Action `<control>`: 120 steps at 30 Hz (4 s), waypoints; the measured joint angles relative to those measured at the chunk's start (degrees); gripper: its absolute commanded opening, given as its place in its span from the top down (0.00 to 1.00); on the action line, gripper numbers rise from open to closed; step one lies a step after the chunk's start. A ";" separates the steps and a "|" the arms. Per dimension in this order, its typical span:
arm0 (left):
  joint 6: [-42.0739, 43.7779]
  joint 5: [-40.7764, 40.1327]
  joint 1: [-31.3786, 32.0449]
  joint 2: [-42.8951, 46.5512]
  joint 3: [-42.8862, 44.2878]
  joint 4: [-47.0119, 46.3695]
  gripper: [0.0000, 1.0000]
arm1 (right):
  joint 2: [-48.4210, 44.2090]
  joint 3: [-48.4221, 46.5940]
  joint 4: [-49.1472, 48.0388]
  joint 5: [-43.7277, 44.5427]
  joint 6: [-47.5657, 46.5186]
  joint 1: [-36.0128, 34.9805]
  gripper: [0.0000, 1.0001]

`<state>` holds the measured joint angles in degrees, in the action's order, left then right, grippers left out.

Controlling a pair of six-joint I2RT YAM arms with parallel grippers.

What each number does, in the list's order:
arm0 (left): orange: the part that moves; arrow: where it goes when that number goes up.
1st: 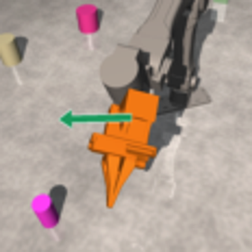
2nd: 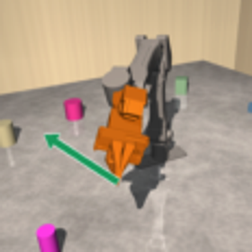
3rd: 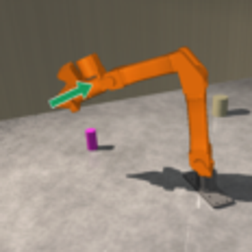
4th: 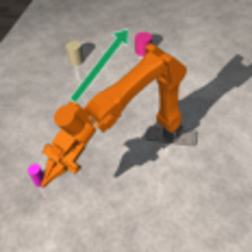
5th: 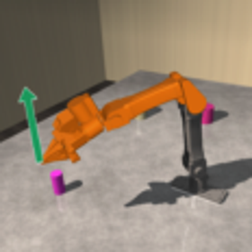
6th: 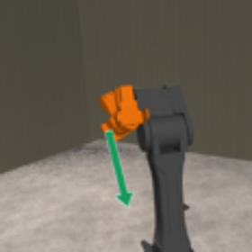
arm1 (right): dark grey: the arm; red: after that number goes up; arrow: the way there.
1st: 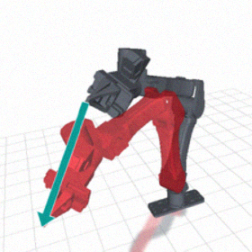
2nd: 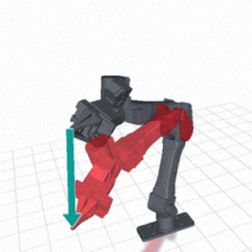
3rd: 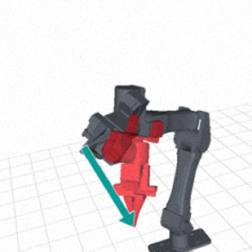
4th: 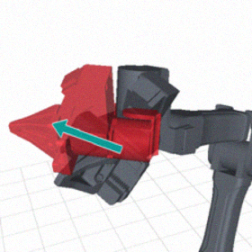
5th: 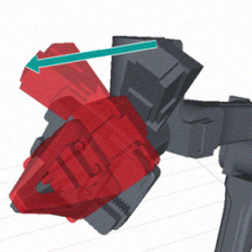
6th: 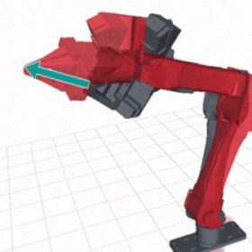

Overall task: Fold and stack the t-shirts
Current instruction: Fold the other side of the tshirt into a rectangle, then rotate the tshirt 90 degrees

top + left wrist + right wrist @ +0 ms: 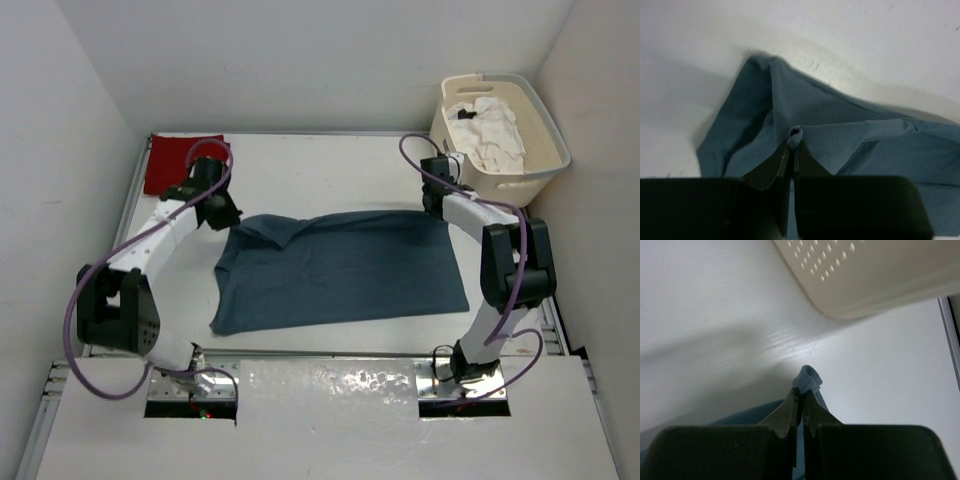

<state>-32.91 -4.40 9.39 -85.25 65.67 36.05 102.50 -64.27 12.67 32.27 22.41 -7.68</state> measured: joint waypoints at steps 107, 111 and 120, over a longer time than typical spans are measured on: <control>2.03 17.68 1.81 -26.53 52.50 -22.01 0.00 | -38.25 25.42 2.10 -38.07 6.34 -39.45 0.01; 1.60 12.13 6.21 -1.75 26.05 -19.21 0.00 | -44.98 31.74 3.80 -33.44 9.94 -39.45 0.01; -14.19 9.20 20.31 34.58 -35.28 -9.88 0.00 | -45.22 42.05 1.07 -33.22 17.62 -39.45 0.01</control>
<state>-47.09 4.80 29.69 -50.68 30.39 26.17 57.28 -22.22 13.74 -0.95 40.03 -47.13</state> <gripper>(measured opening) 0.997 0.992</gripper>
